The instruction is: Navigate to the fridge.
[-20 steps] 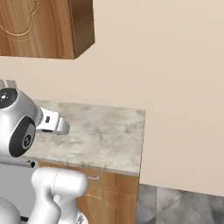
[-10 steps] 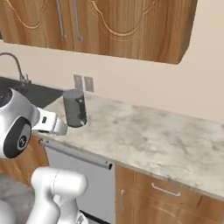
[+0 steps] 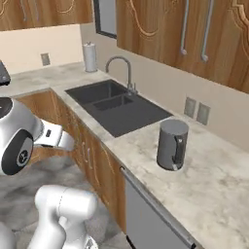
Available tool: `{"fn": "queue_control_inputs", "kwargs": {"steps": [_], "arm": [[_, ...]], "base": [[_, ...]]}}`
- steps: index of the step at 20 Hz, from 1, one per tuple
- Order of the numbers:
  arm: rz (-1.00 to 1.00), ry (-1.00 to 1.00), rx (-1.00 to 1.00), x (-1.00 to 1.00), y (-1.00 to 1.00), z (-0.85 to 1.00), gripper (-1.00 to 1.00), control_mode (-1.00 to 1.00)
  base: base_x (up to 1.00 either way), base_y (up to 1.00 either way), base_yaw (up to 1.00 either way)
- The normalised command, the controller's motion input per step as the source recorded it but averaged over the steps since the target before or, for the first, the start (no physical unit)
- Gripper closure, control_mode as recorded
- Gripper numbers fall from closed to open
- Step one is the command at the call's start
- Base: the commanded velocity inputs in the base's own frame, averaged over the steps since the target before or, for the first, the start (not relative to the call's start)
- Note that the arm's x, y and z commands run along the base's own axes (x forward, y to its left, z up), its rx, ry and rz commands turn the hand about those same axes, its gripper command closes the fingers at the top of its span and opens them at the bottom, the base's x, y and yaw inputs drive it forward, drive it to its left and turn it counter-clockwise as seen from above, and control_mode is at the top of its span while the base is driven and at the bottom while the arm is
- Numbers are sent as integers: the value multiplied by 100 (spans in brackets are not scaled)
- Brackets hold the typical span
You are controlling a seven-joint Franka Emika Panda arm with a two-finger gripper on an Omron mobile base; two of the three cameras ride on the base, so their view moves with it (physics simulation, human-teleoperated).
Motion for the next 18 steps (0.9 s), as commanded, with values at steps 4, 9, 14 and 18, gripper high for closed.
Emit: {"fn": "queue_control_inputs", "kwargs": {"steps": [4,9,14,18], "arm": [[0,0,0,0,0,0,-100,100],[0,0,0,0,0,0,-100,100],[0,0,0,0,0,0,-100,100],[0,0,0,0,0,0,-100,100]], "base": [[0,12,97],[0,0,100],[0,0,100],[0,0,100]]}}
